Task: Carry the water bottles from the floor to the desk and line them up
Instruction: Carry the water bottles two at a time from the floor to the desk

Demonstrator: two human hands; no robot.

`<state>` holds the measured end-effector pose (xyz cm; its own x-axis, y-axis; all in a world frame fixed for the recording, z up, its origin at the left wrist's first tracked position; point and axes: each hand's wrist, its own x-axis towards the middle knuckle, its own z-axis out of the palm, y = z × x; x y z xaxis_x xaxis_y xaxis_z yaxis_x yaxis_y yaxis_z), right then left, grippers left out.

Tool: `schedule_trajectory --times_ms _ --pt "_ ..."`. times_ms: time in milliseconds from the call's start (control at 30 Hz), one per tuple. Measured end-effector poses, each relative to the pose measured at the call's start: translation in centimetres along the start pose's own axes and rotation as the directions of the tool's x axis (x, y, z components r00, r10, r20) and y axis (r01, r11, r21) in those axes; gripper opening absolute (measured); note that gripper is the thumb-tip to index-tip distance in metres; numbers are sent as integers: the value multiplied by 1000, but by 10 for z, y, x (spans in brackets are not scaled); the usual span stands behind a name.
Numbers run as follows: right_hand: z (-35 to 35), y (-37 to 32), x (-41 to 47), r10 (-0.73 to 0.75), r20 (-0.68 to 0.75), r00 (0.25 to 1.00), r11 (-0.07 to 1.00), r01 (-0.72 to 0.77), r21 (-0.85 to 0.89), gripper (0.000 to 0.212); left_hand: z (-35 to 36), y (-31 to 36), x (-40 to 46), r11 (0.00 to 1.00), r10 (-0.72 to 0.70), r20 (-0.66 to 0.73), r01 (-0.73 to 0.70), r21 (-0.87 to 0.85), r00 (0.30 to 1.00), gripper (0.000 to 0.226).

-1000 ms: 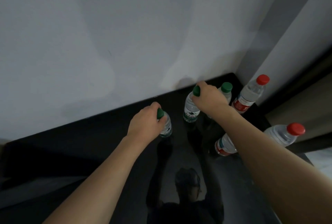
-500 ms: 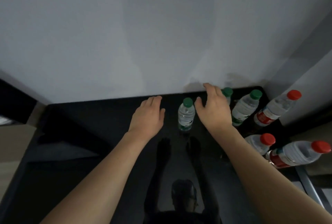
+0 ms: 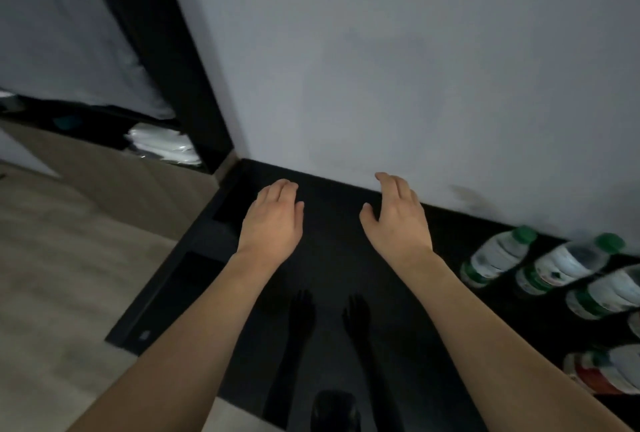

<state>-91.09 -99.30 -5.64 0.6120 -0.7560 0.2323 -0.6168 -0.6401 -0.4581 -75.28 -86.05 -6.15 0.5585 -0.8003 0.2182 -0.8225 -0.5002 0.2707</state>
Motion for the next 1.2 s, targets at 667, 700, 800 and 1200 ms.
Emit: schedule_trajectory --times_ms 667,700,800,1200 --pt "180 -440 -93 -565 319 761 824 539 174 59 -187 -384 -240 797 -587 -243 605 -5 772 42" --pt "186 -457 -100 -589 326 740 807 559 190 59 -194 -396 -255 776 -612 -257 631 -11 748 42" --pt "200 -501 -123 -653 347 673 755 612 234 59 -212 -423 -296 716 -672 -288 698 -17 682 42" --pt "248 -624 -177 -796 377 473 590 746 310 59 -246 -496 -389 537 -804 -367 837 -108 468 40"
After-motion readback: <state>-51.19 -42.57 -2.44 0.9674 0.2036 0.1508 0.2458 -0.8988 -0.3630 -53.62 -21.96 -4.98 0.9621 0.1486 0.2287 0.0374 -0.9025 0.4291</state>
